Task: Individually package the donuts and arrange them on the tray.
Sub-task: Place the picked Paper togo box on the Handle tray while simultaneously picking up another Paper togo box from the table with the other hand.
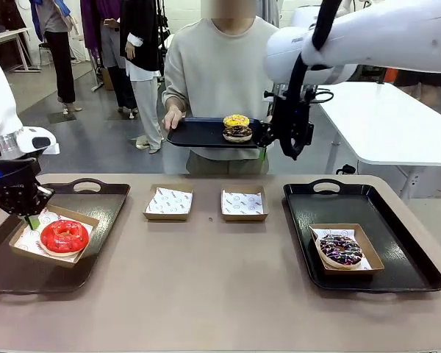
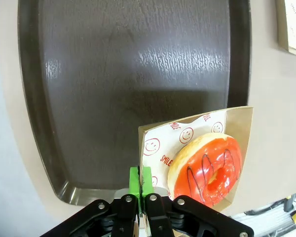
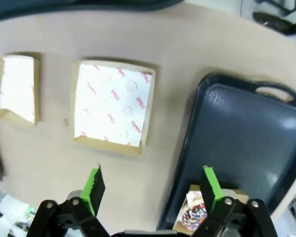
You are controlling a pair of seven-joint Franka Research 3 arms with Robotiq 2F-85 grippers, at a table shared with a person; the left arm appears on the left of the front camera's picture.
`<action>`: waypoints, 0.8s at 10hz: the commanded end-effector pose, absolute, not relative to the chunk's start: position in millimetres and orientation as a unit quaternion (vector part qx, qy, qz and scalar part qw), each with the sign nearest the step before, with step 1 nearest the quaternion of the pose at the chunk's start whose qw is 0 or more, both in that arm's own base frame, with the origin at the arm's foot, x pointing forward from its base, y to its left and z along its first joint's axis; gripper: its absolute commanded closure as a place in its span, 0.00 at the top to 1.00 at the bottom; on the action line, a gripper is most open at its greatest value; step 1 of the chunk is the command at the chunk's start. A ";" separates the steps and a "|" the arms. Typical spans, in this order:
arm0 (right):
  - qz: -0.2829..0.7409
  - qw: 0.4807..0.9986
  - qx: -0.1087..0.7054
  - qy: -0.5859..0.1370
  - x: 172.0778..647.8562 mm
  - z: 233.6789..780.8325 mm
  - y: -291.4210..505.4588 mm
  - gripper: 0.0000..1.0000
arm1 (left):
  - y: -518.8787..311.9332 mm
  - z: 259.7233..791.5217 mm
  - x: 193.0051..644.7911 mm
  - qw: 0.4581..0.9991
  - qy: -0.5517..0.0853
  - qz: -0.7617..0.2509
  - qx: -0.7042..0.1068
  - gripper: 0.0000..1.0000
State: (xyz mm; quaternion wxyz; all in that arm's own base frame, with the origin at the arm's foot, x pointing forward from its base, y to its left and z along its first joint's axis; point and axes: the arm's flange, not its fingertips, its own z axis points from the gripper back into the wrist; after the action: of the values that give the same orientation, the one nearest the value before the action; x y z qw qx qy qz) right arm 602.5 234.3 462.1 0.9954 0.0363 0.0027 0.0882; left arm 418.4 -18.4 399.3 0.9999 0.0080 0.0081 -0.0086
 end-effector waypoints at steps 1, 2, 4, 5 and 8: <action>0.083 0.996 0.013 0.012 620.6 465.1 252.1 1.00 | -15.6 389.6 409.9 1.000 -0.009 0.000 0.013 0.01; 0.092 0.996 0.015 0.018 615.6 465.8 253.3 1.00 | -15.8 390.9 406.2 1.000 -0.001 0.008 0.017 0.01; 0.091 0.995 0.029 0.007 608.6 459.0 244.0 1.00 | -17.9 388.4 413.4 1.000 0.004 -0.006 0.008 0.01; 0.091 0.995 0.029 0.007 608.6 459.0 244.0 1.00 | -17.9 388.4 413.4 1.000 0.004 -0.006 0.008 0.01; 0.098 0.995 0.021 0.016 610.0 449.9 250.1 1.00 | -17.9 388.1 409.5 1.000 0.007 -0.006 0.007 0.01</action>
State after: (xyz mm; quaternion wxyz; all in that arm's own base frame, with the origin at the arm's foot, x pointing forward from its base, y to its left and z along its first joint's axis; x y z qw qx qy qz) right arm 611.6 250.1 458.1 0.9951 0.0273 0.0130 0.0945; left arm 409.6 -18.0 387.4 0.9999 0.0073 0.0074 -0.0062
